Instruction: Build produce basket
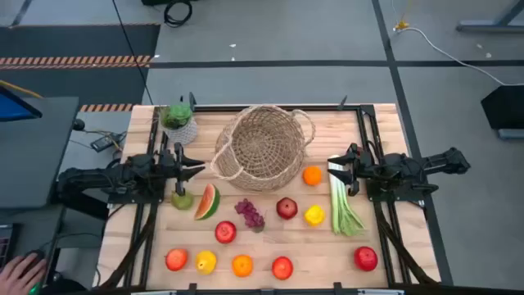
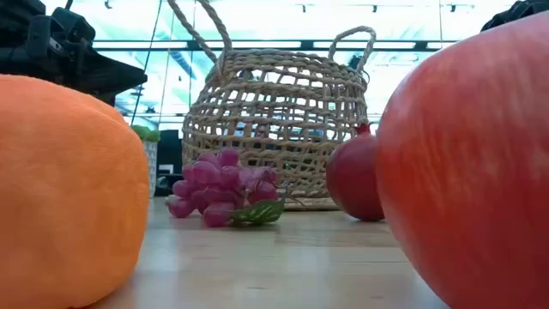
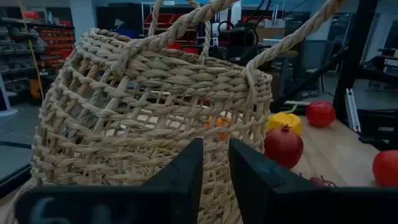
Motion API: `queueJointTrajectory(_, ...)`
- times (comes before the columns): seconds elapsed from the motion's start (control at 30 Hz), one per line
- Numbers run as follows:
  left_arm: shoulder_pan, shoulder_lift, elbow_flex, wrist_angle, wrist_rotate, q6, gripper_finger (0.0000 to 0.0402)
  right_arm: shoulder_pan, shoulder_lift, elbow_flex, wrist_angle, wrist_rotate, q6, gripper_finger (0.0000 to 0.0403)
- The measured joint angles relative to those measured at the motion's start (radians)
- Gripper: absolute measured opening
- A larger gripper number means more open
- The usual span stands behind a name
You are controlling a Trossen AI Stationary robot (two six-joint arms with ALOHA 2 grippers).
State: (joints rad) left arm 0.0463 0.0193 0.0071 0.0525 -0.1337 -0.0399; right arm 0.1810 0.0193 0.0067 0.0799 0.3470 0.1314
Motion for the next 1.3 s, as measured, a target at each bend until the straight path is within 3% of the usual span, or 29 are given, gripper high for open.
queueJointTrajectory(1.3, 0.0, 0.0, 0.0, 0.0, 0.0, 0.0, 0.0087, 0.0, 0.0, 0.0, 0.0, 0.0, 0.0, 0.0191)
